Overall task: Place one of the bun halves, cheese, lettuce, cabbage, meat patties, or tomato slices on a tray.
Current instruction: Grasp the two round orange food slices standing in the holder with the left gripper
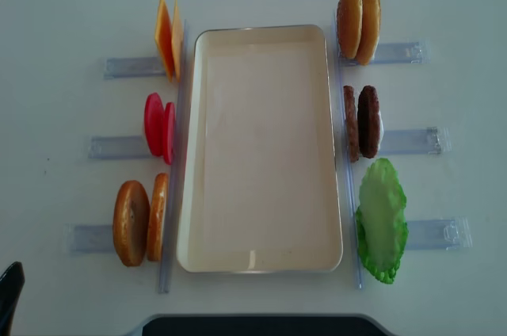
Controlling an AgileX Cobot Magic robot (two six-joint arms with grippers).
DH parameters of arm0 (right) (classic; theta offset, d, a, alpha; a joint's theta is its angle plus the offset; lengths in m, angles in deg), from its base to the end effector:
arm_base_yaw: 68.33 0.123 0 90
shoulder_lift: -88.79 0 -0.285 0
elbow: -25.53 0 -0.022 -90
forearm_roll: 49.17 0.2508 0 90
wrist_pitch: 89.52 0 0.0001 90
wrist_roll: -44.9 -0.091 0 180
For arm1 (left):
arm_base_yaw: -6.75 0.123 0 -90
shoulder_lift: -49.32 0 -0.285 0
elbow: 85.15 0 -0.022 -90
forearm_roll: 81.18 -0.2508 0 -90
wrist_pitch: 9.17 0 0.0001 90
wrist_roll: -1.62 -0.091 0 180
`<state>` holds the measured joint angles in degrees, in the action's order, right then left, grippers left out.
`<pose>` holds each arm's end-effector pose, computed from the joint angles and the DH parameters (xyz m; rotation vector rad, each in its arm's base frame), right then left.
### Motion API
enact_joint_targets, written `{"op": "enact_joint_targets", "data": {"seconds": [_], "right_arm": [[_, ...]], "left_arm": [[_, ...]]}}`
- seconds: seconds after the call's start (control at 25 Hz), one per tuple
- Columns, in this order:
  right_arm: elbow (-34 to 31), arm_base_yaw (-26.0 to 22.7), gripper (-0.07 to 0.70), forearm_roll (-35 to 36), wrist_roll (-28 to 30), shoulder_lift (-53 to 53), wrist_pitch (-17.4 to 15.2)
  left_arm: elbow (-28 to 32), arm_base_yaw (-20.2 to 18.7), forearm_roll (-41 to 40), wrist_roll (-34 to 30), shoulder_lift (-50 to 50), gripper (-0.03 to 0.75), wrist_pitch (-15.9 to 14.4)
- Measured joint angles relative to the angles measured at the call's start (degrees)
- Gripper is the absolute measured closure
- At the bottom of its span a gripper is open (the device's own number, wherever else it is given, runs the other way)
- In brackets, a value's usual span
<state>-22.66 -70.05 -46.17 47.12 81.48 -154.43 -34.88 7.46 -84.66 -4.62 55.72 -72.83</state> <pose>-0.0100 0.0046 0.2734 -0.0144 2.1004 0.0218 -0.0074 0.0049 0.2650 0.0969 2.0997 0.1464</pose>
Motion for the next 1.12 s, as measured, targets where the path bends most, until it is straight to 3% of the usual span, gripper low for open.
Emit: {"op": "enact_joint_targets", "data": {"seconds": [1.12], "right_arm": [[0.0, 0.0, 0.042, 0.0, 0.0, 0.0, 0.0]], "left_arm": [[0.0, 0.0, -0.3, 0.7, 0.0, 0.073, 0.0]]}}
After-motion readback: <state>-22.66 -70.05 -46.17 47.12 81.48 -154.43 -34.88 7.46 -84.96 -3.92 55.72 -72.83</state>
